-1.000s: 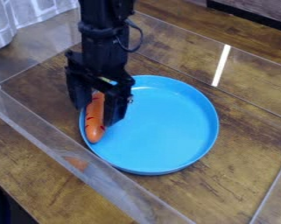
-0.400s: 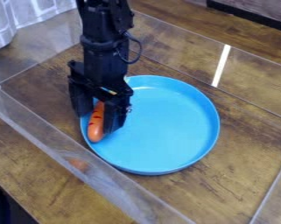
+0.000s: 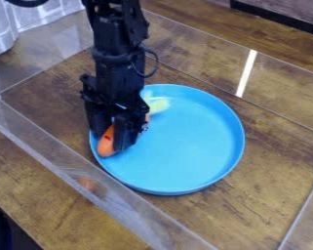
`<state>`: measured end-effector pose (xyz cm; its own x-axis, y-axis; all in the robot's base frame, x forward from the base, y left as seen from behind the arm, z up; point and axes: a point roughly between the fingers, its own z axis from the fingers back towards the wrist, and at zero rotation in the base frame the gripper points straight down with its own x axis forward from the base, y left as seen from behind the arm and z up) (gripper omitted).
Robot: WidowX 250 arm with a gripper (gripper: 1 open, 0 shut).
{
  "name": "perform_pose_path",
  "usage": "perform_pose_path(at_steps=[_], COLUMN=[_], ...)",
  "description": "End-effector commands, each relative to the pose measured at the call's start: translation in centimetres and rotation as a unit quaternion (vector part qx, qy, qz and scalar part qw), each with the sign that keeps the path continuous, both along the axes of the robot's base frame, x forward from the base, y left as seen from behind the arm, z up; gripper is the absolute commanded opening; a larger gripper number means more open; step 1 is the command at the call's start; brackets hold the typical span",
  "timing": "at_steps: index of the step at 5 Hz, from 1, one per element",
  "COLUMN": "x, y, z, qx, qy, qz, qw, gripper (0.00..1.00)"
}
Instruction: Remove the carrot from inside the blue tray and put it on the table
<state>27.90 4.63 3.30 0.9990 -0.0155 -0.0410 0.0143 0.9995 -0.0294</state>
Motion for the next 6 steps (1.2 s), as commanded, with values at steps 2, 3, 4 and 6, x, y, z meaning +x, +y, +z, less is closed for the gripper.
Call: perform_pose_path(at_steps=[2,3,4,6], x=[1.2,1.5,1.9,3.1], y=[1.2,1.5,1.8,3.1], z=[2.0,2.6,3.0,1.6], qx=[0.000,-0.003,-0.003,0.006], qy=[-0.044,-0.054,-0.063,-0.055], qz=[0.014,0.015,0.017,0.027], qw=[0.9989,0.9984,0.9978,0.9981], gripper=[0.00,0.00,0.00,0.00])
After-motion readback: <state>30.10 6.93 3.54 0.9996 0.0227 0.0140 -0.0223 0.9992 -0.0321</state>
